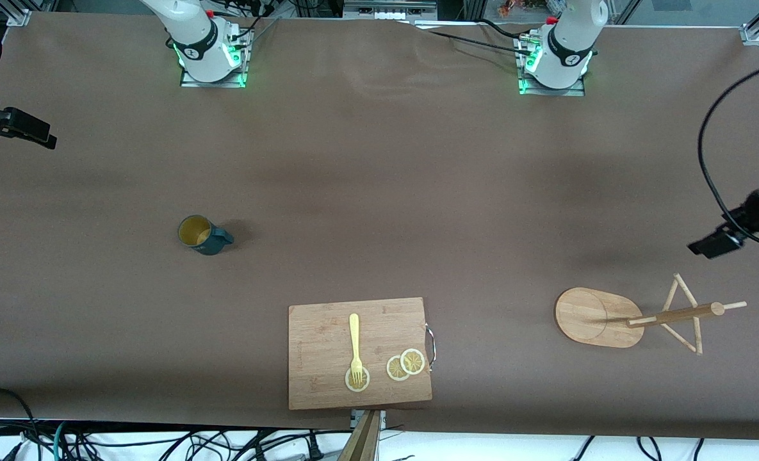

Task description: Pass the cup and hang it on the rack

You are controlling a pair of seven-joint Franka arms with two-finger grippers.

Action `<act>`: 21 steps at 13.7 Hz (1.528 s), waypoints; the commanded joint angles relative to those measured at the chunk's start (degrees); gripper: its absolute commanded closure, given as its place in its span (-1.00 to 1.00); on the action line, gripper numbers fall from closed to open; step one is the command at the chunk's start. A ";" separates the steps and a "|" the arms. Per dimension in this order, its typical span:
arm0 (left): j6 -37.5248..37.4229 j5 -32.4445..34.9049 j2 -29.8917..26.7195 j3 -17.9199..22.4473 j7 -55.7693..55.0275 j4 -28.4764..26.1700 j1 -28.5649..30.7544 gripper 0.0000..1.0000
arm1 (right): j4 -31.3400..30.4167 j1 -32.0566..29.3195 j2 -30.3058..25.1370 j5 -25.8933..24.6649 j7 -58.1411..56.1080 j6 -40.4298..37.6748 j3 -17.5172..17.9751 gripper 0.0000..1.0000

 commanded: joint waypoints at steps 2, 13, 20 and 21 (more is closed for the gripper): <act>-8.26 0.53 -5.78 -7.25 5.99 0.28 -0.39 -1.00 | 0.93 -0.47 0.51 -0.14 -0.68 -0.07 0.27 -1.00; -1.96 5.01 -18.09 3.05 35.67 -12.37 -11.96 -1.00 | 0.67 0.14 3.75 0.30 -0.68 2.56 0.53 -1.00; -2.48 3.09 -15.39 4.50 38.60 -10.54 -13.93 -1.00 | 0.23 4.44 16.05 1.52 -0.68 11.33 0.97 -1.00; -2.66 2.47 -14.51 4.49 38.60 -9.66 -13.58 -1.00 | -0.47 5.15 17.89 2.05 -0.51 13.62 0.97 -1.00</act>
